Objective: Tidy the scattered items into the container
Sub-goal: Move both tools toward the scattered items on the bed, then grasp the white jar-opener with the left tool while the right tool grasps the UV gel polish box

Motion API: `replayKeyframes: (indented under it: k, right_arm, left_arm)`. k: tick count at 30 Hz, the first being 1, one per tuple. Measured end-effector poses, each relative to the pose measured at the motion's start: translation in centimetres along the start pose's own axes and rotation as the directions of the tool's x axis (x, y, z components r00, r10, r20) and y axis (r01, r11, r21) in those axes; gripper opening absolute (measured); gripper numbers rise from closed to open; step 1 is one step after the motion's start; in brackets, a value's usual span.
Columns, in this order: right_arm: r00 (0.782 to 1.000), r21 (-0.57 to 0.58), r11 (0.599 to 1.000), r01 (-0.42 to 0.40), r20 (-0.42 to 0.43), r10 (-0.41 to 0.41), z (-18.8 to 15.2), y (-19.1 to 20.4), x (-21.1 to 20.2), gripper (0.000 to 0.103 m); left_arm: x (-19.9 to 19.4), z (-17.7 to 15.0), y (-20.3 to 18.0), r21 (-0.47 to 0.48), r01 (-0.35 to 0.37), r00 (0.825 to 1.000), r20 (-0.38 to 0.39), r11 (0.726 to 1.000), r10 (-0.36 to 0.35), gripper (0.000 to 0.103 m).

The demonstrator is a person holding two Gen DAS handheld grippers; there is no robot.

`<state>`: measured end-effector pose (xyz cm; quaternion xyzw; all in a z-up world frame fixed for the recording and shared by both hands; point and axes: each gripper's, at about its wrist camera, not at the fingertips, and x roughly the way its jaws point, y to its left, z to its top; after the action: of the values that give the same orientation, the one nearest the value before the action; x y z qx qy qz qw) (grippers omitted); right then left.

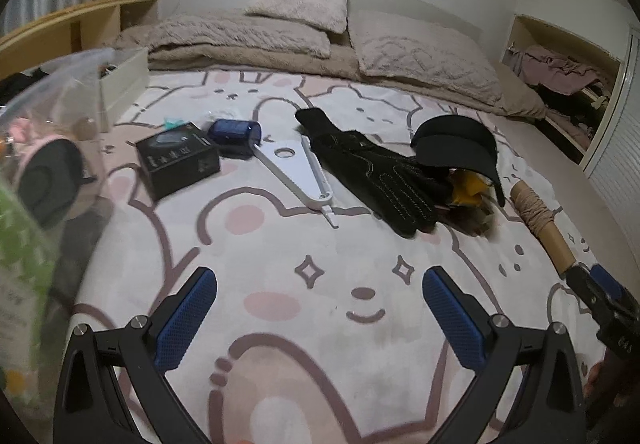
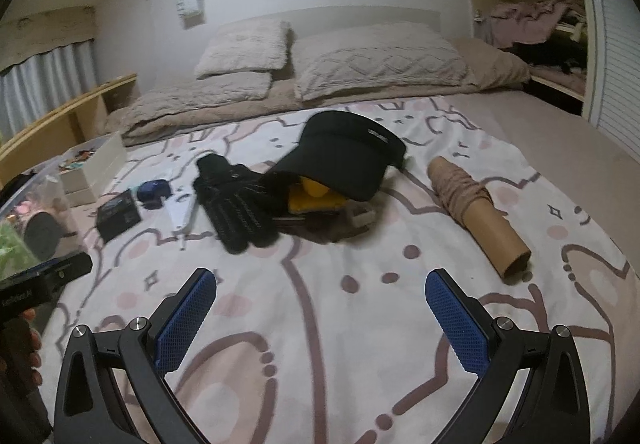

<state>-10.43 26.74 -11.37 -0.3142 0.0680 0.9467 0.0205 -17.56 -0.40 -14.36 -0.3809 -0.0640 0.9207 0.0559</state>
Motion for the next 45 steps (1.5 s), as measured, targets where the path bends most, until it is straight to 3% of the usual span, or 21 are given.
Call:
replayKeyframes:
  k: [4,7,11,14,19,22,24,25,28,29,31,33,35,40,45]
  right_arm:
    - [0.999,0.000,1.000,0.018,-0.047,-0.018,-0.8,-0.5,1.7,0.103]
    - [0.997,-0.002,1.000,0.026,-0.077,-0.026,-1.3,-0.7,2.7,0.103]
    - [0.989,0.020,1.000,0.020,-0.148,-0.017,-1.9,-1.3,4.4,0.103]
    - [0.987,0.053,0.998,0.017,-0.159,-0.009,-2.3,-1.9,4.9,0.103]
    - [0.986,0.081,0.997,0.012,-0.166,0.001,-2.5,-2.5,5.5,0.103]
    - [0.985,0.091,0.996,0.001,-0.169,0.014,-2.6,-2.7,5.8,0.103]
    - [0.986,0.094,0.996,0.001,-0.167,0.014,-2.7,-2.8,6.0,0.103]
    - [0.986,0.096,0.995,-0.001,-0.165,0.017,-2.6,-2.8,6.1,0.101]
    - [0.988,0.103,0.995,-0.010,-0.151,0.025,-2.1,-2.9,6.5,0.087]
    - [0.989,0.106,0.994,-0.014,-0.145,0.029,-1.8,-3.0,6.6,0.082]
    - [0.990,0.106,0.994,-0.019,-0.135,0.033,-1.2,-3.2,7.1,0.074]
    - [0.991,0.095,0.995,-0.008,-0.129,0.020,-0.4,-3.3,7.8,0.072]
    - [0.992,0.085,0.996,0.000,-0.128,0.011,0.1,-3.5,8.4,0.063]
    - [0.988,-0.010,1.000,0.028,-0.151,-0.029,1.3,-3.8,11.0,0.052]
    - [0.985,-0.074,0.997,0.003,-0.171,-0.016,2.2,-4.1,13.7,0.051]
  left_arm:
    - [2.8,0.8,-0.1,-0.025,0.015,0.999,-0.043,1.000,-0.016,0.102]
    - [5.4,1.3,-0.1,-0.040,0.013,0.996,-0.088,0.999,-0.017,0.090]
    - [8.4,1.7,-0.1,-0.045,-0.012,0.992,-0.127,0.999,0.006,0.081]
    - [10.5,1.8,-0.1,-0.047,-0.024,0.988,-0.154,0.999,0.016,0.072]
    - [13.4,2.1,-0.7,-0.053,-0.023,0.983,-0.185,0.998,0.013,0.068]
    - [14.5,2.4,-1.2,-0.041,-0.054,0.984,-0.175,0.998,0.046,0.064]
    - [15.1,2.7,-1.3,-0.031,-0.088,0.983,-0.162,0.996,0.082,0.054]
    - [15.3,2.8,-1.3,-0.030,-0.101,0.983,-0.156,0.994,0.095,0.044]
    - [15.7,3.1,-0.7,-0.047,-0.103,0.985,-0.143,0.994,0.095,0.033]
    - [15.7,3.1,-0.6,-0.046,-0.100,0.986,-0.137,0.994,0.093,0.022]
    - [15.6,3.1,-0.4,-0.043,-0.086,0.988,-0.132,0.995,0.079,0.012]
    - [15.3,2.8,0.1,-0.041,-0.066,0.990,-0.128,0.997,0.060,0.012]
    - [14.9,2.6,0.5,-0.036,-0.047,0.990,-0.132,0.998,0.042,0.012]
    - [13.6,1.7,1.3,-0.020,-0.011,0.990,-0.137,1.000,0.008,0.011]
    - [11.8,0.2,1.7,0.005,0.004,0.990,-0.141,1.000,-0.003,0.011]
